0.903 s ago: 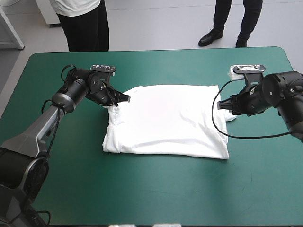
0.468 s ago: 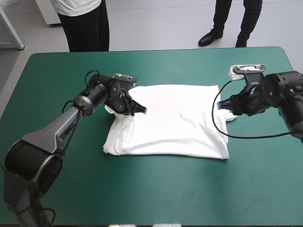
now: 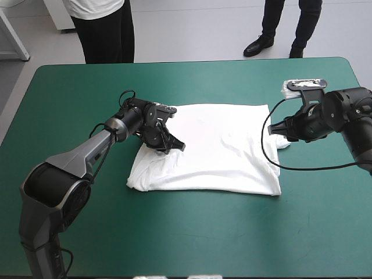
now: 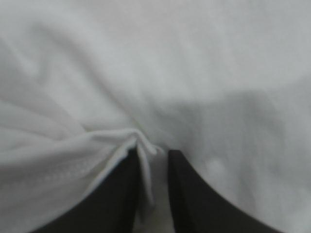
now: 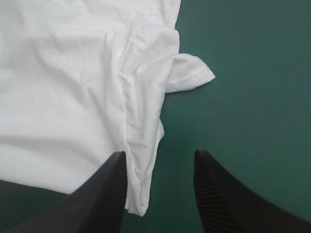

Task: Fold the cloth

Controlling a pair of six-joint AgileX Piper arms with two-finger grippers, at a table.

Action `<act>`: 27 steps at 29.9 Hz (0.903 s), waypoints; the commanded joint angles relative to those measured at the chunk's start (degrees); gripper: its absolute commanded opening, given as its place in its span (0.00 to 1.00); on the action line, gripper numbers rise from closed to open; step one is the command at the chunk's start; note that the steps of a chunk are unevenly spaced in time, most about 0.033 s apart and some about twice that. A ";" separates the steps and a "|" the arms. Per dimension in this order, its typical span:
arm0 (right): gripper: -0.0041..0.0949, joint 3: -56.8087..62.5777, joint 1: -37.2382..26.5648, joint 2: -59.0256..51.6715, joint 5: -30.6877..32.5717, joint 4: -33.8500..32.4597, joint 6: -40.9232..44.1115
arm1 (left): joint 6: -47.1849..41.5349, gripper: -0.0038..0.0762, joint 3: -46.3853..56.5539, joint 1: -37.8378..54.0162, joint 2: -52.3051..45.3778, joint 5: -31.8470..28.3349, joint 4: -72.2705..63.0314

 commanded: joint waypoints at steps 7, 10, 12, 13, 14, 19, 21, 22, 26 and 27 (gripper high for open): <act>0.46 -1.88 -0.37 -1.50 -1.76 -0.49 -0.10 | 1.64 0.70 -7.03 -0.38 -4.00 5.18 -3.59; 0.46 -1.88 -0.37 -1.50 -1.90 -0.49 0.55 | 1.52 0.67 -9.54 -0.38 -5.08 5.53 -3.59; 0.46 -1.88 -0.37 -1.50 -2.48 -0.49 2.20 | 1.28 0.64 -10.53 -0.38 -6.49 5.53 -3.44; 0.46 -1.88 -0.37 -1.50 -2.50 -1.12 2.75 | 1.05 0.63 -10.64 -0.26 -7.32 5.53 -3.26; 0.46 -1.88 -0.49 -1.17 -2.65 -1.81 3.36 | 0.52 0.62 -10.64 -0.12 -8.12 6.05 -2.81; 0.46 -1.88 -2.62 1.62 -2.11 -2.22 4.21 | -4.37 0.61 -10.33 0.72 -10.50 11.90 7.12; 0.46 -1.88 -4.08 2.91 -1.98 -1.46 4.21 | -4.37 0.61 -10.33 1.40 -11.00 13.69 10.11; 0.46 -1.88 -4.72 3.44 -2.11 -0.99 4.21 | -4.23 0.61 -10.33 1.50 -11.26 14.26 10.39; 0.46 -1.88 -6.67 5.36 -3.87 -0.49 3.07 | -3.50 0.61 -10.33 1.99 -11.52 15.10 9.15; 0.46 -1.88 -7.20 5.96 -4.42 0.15 2.47 | -3.50 0.61 -10.33 1.99 -11.60 15.26 9.47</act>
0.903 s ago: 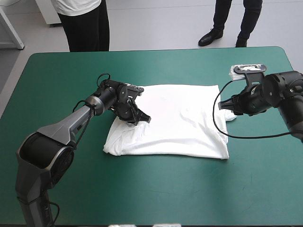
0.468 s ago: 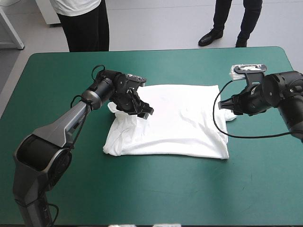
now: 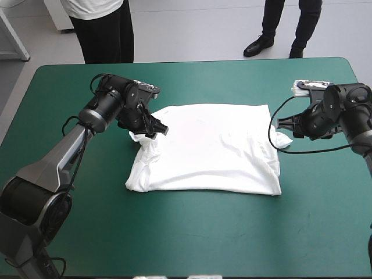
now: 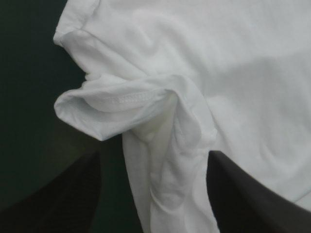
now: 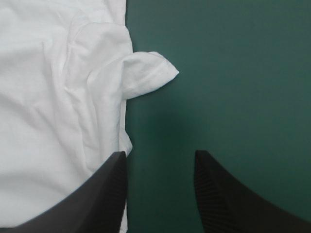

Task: Fold the cloth

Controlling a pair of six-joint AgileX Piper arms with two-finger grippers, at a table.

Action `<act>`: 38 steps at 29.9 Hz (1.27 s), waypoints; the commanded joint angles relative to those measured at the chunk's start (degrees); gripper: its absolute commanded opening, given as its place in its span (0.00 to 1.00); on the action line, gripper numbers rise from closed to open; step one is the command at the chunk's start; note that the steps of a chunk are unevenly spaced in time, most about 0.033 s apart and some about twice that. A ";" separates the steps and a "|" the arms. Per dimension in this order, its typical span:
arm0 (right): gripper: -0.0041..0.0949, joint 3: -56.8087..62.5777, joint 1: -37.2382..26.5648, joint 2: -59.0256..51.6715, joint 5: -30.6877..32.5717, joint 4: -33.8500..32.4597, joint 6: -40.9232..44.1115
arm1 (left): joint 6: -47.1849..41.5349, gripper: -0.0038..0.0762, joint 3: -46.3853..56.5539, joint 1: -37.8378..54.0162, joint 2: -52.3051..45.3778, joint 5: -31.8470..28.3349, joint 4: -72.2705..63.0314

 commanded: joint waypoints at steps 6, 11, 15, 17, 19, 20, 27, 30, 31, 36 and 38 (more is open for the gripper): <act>0.46 -1.88 -2.06 3.58 -3.65 0.98 -1.79 | -0.66 0.61 -1.23 4.08 -4.14 2.46 0.91; 0.46 -1.98 -2.06 7.52 -6.13 2.43 -2.14 | -0.66 0.61 3.64 10.59 -7.83 2.52 0.91; 0.46 -2.78 -2.06 10.85 -7.64 3.46 -2.70 | -0.52 0.61 8.22 14.47 -11.78 2.01 0.91; 0.46 -3.40 -2.06 12.58 -7.89 3.46 -3.86 | -0.52 0.61 9.34 15.57 -12.98 2.01 0.91; 0.47 -4.18 -2.06 14.49 -7.98 3.46 -4.15 | -0.42 0.61 10.38 16.35 -13.99 2.01 0.80; 0.47 -4.66 -2.06 15.29 -8.14 3.46 -4.26 | -0.42 0.61 10.79 16.44 -14.25 2.01 0.80; 0.48 -5.44 -2.06 20.34 -8.68 1.34 -4.26 | -0.29 0.61 11.33 16.44 -14.50 2.01 -0.97; 0.48 -5.44 -2.06 22.14 -9.04 1.55 -4.26 | -0.29 0.61 11.33 16.44 -14.50 2.01 -0.99; 0.48 -5.44 -2.06 22.65 -9.36 1.98 -4.26 | -0.29 0.61 11.33 16.44 -14.50 2.01 -0.99; 0.46 -5.44 -2.06 24.58 -9.96 3.03 -4.00 | -0.29 0.61 11.33 16.44 -14.50 2.01 -1.08; 0.39 -5.44 -2.06 25.00 -9.90 3.13 -3.90 | -0.29 0.61 11.33 16.44 -14.50 2.01 -1.08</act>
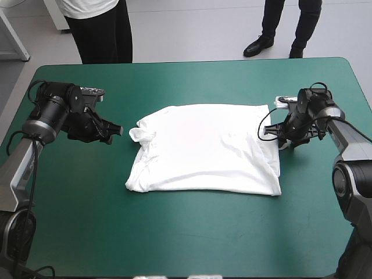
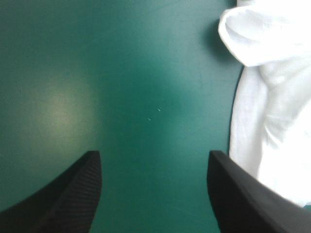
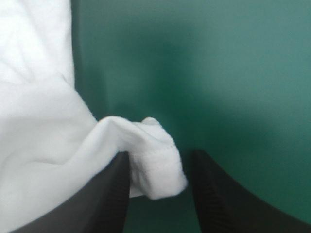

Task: Fold the cloth

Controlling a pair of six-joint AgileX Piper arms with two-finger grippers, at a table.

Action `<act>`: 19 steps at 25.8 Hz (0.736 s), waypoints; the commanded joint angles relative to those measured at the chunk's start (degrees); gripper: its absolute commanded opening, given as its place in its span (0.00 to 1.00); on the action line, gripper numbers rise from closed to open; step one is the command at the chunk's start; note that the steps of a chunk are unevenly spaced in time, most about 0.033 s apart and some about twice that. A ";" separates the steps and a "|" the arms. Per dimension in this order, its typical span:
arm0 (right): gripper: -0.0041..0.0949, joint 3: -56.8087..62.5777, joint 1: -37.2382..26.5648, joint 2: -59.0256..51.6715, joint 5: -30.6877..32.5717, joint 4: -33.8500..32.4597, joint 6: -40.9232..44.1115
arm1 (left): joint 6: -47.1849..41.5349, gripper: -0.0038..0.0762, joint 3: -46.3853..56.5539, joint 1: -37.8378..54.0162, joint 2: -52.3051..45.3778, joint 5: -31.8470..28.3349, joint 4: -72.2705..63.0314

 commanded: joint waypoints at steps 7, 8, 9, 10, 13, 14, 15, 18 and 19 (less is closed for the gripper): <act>0.02 -2.97 -0.42 -1.07 1.64 -0.01 -0.34 | -0.20 0.61 -1.23 0.10 -2.61 1.88 -0.30; 0.02 -3.92 -0.42 -1.16 2.42 0.12 -0.60 | -0.20 0.61 -1.23 0.10 -2.61 1.88 -0.30; 0.02 -4.68 -0.42 -1.53 2.68 0.27 -0.58 | -0.20 0.61 -1.23 0.10 -2.61 1.88 -0.30; 0.02 -5.64 -0.42 -1.91 2.68 0.52 -0.58 | -0.20 0.61 -1.23 0.00 -2.61 1.88 -0.43; 0.02 -8.41 -0.42 -3.41 2.83 0.91 -0.58 | 0.47 0.61 -1.23 0.00 -2.61 1.88 -1.16; 0.02 -9.42 -0.42 -3.96 3.02 1.45 -0.58 | 0.47 0.61 -1.23 0.00 -2.61 1.76 -1.89; 0.02 -11.41 -0.42 -4.72 3.92 3.38 -0.86 | 0.47 0.61 -1.23 0.00 -2.61 1.64 -2.28; 0.02 -14.57 -0.42 -4.85 5.23 10.78 -3.54 | 0.47 0.61 -1.23 0.00 -2.61 0.62 -3.33; 0.02 -14.74 -0.17 -4.85 5.37 15.29 -5.33 | 0.47 0.61 -1.23 0.00 -2.61 0.52 -4.11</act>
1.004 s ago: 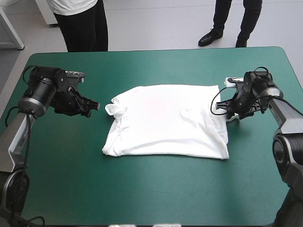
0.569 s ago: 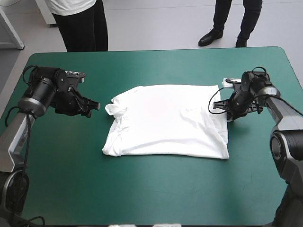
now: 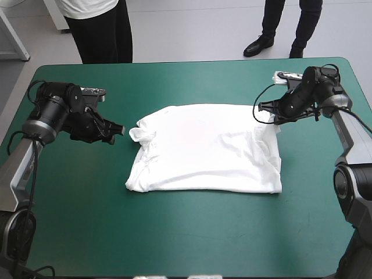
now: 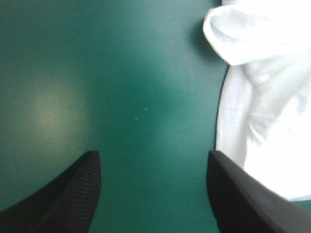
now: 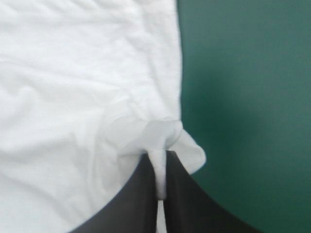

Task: Fold the cloth

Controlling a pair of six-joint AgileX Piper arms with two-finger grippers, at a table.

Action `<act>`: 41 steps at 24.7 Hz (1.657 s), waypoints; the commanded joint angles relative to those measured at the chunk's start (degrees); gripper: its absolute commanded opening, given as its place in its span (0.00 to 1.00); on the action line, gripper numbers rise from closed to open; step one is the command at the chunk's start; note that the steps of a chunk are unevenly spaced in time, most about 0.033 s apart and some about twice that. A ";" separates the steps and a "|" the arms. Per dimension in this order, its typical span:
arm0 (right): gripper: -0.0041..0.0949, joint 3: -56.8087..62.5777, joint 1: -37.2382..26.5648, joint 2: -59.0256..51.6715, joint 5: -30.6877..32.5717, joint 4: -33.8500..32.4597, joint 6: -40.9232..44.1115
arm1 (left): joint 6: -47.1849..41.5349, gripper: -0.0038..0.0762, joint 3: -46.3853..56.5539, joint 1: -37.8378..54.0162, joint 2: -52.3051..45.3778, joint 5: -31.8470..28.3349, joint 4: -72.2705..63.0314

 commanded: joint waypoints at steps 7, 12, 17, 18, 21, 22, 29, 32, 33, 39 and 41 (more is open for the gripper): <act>0.02 -2.23 8.49 -2.01 -1.06 6.62 -4.85 | 0.00 0.61 -1.30 0.00 -2.61 0.39 -2.49; 0.04 -2.23 11.57 2.87 -1.10 6.08 -4.85 | 0.00 0.61 -1.30 0.00 -2.61 0.39 -4.31; 0.38 -2.33 12.31 3.98 0.08 6.53 -5.73 | 0.00 0.61 -1.30 0.00 -2.61 0.39 -5.30; 0.49 -2.82 12.31 3.74 1.51 6.71 -5.61 | 0.00 0.61 -1.30 0.00 -2.61 0.37 -5.30; 0.61 -4.15 12.31 2.45 2.93 6.77 -4.91 | 0.00 0.61 -1.30 0.00 -2.61 0.27 -5.30; 0.60 -4.42 12.31 1.62 2.93 6.77 -4.91 | 0.00 0.61 -1.30 0.00 -2.61 0.27 -5.30; 0.58 -4.79 12.31 -6.98 5.71 1.04 -2.09 | -0.81 0.61 -1.30 0.00 -3.96 -0.10 -6.54; 0.58 -4.79 12.16 -10.74 7.02 -3.47 0.43 | -1.60 0.61 -0.82 -0.16 -5.90 -0.68 -8.39; 0.58 -4.79 12.16 -11.65 7.32 -4.88 1.35 | -1.94 0.61 -0.24 -0.54 -6.72 -1.33 -8.68; 0.58 -0.50 12.16 -18.22 8.50 -8.91 4.28 | -8.42 0.61 6.73 -7.53 -12.71 -6.84 -4.03; 0.58 3.77 12.16 -20.75 8.37 -8.91 4.55 | -11.39 0.61 9.90 -11.04 -13.53 -8.20 -1.87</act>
